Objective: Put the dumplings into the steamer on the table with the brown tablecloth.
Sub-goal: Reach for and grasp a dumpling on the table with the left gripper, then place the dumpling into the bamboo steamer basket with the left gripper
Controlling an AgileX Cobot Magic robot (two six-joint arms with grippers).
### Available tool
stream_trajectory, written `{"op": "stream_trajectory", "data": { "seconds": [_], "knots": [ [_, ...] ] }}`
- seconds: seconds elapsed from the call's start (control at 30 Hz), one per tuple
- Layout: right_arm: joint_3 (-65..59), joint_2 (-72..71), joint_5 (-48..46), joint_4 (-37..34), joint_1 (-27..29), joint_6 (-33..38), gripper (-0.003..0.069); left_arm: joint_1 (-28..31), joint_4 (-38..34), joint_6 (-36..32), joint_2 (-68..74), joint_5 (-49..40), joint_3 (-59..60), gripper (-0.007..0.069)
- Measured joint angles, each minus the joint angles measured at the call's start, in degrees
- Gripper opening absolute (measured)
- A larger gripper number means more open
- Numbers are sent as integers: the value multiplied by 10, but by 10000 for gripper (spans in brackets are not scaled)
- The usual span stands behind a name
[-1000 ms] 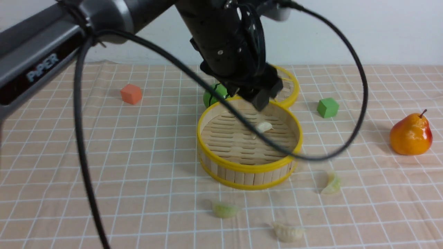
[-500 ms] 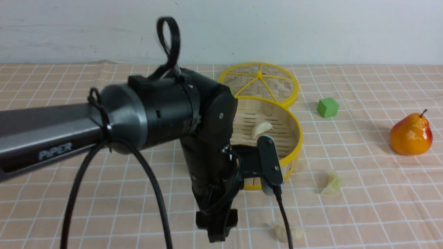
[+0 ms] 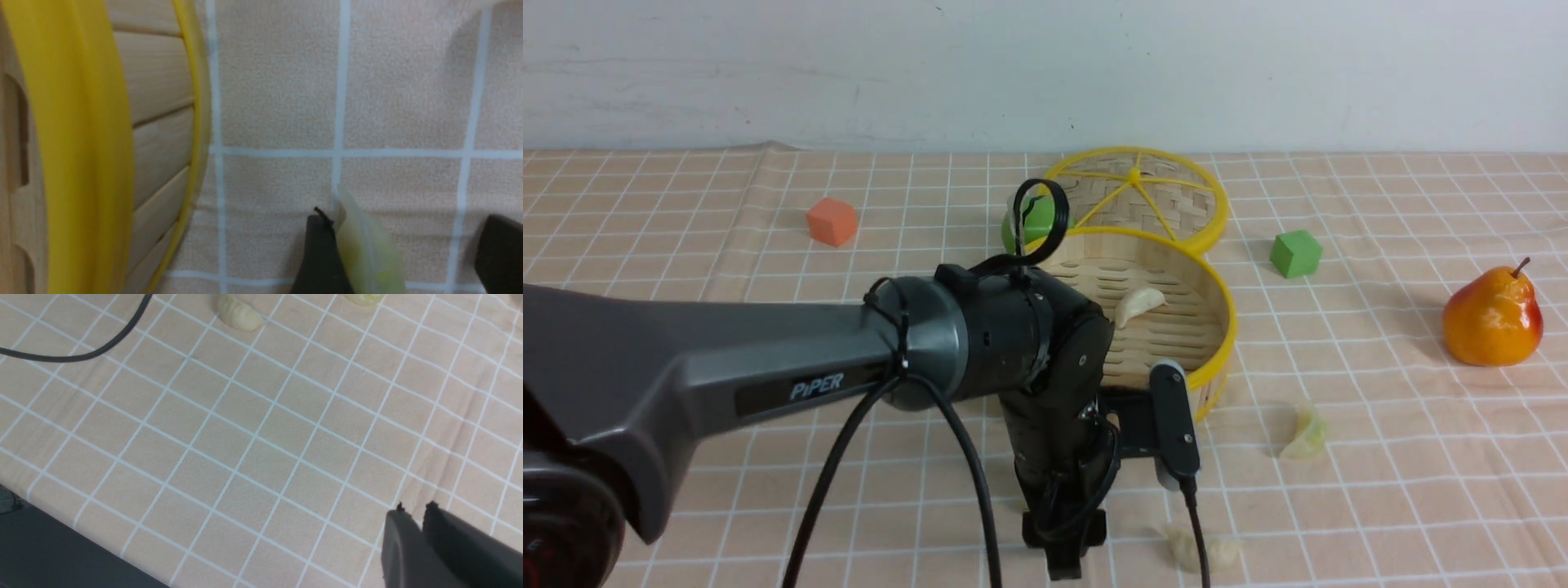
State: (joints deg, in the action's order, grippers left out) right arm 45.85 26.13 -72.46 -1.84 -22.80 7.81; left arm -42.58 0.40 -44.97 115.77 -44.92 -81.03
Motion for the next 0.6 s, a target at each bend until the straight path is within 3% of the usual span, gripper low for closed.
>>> {"op": "stream_trajectory", "data": {
  "seconds": [0.17, 0.2, 0.27, 0.6],
  "knots": [
    [0, -1, 1, 7, 0, 0, 84, 0, 3, 14, 0, -31, 0, 342],
    [0, -1, 2, 7, 0, 0, 84, 0, 8, 35, -2, -43, 0, 260],
    [0, -1, 7, 7, 0, 0, 84, 0, 16, 71, -6, -54, 0, 182],
    [0, -1, 23, 7, 0, 0, 86, 0, 37, 257, -37, -147, -98, 189]
  ]
}}
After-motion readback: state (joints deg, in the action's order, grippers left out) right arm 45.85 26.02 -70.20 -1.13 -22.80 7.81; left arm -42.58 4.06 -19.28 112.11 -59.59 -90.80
